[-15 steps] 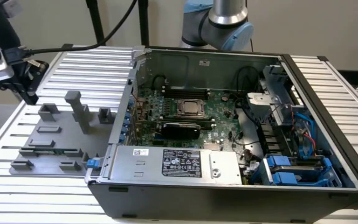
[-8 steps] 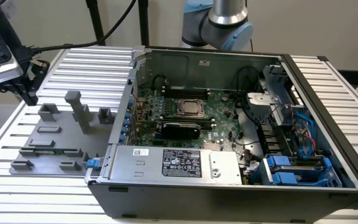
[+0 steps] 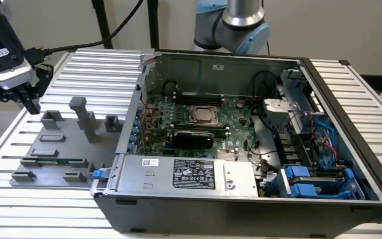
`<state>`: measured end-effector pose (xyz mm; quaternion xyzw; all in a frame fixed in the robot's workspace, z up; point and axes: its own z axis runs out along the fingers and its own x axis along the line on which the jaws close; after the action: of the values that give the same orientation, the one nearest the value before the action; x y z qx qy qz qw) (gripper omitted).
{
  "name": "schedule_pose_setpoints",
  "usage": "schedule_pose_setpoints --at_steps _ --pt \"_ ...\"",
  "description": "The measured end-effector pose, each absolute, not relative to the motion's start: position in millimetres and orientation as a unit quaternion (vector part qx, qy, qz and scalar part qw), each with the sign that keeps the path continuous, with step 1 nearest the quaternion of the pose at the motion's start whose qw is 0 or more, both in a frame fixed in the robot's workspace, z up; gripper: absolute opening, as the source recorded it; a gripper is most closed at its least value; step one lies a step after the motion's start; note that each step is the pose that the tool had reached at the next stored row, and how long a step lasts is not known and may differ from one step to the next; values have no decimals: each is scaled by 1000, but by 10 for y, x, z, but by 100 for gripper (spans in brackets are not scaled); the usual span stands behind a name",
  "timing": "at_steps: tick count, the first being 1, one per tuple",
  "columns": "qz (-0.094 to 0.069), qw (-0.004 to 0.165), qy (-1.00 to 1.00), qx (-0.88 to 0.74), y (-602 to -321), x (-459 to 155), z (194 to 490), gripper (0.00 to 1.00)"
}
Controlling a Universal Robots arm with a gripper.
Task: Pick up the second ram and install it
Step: 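Pick up the second ram and move it above second insertion slot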
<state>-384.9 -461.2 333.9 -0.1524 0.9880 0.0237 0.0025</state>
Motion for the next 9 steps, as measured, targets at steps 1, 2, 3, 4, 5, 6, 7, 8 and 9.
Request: schedule_pose_setpoints --at_steps 1,2,3,4,5,6,7,8,9 --pt "24 2 987 -161 -4612 -3849 3334 0" --pt "24 2 985 -170 -4612 -3849 3328 0" --pt "24 2 983 -180 -4611 -3849 3322 0" --pt "24 2 982 -189 -4611 -3849 3317 0" --pt "24 1 980 -197 -4611 -3850 3311 0" --pt "24 1 978 -206 -4611 -3849 3306 0" --pt "24 1 976 -215 -4611 -3849 3300 0" --pt "24 1 974 -224 -4611 -3849 3294 0" --pt "24 1 972 -233 -4612 -3849 3288 0"
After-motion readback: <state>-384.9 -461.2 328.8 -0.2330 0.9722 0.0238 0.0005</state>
